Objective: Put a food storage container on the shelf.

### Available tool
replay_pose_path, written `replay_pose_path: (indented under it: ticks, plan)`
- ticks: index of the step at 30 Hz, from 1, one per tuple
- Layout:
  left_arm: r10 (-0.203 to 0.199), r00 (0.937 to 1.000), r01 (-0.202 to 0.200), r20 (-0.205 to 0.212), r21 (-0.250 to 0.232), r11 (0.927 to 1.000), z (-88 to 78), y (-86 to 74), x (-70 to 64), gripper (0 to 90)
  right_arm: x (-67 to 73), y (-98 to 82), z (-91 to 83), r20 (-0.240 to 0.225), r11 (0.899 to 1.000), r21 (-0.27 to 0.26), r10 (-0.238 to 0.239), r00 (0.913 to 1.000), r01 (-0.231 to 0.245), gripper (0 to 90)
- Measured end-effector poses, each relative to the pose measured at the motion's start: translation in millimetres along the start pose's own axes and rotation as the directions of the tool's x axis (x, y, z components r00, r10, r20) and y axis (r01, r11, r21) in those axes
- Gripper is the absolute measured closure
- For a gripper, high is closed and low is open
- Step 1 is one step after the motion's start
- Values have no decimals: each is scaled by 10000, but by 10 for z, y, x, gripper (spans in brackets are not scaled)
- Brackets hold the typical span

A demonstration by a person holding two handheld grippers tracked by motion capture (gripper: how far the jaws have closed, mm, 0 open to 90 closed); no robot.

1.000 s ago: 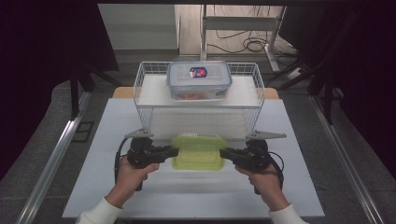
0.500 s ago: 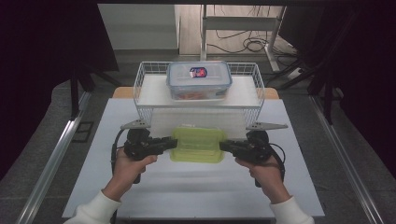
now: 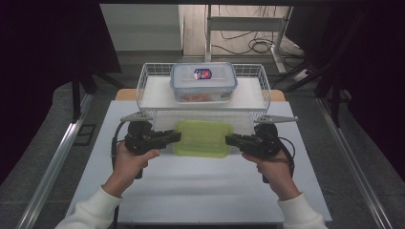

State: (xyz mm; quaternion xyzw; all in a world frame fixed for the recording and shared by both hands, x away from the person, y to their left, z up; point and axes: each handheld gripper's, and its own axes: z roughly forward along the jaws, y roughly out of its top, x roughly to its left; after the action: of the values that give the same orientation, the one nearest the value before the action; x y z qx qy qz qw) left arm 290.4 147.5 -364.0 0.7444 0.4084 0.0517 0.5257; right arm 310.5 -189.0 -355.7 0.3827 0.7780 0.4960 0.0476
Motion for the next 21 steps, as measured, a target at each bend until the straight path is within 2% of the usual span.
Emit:
replay_pose_path:
  ticks: [17,21]
  plan:
    - [493,9986,-500,-176,-381,9980,-113,400,-110,781,67,382,-195,229,9985,-368,-390,9990,399,794]
    - [562,9983,-569,-162,-462,9973,-133,518,-101,784,70,490,-225,255,9980,-449,-439,9987,450,793]
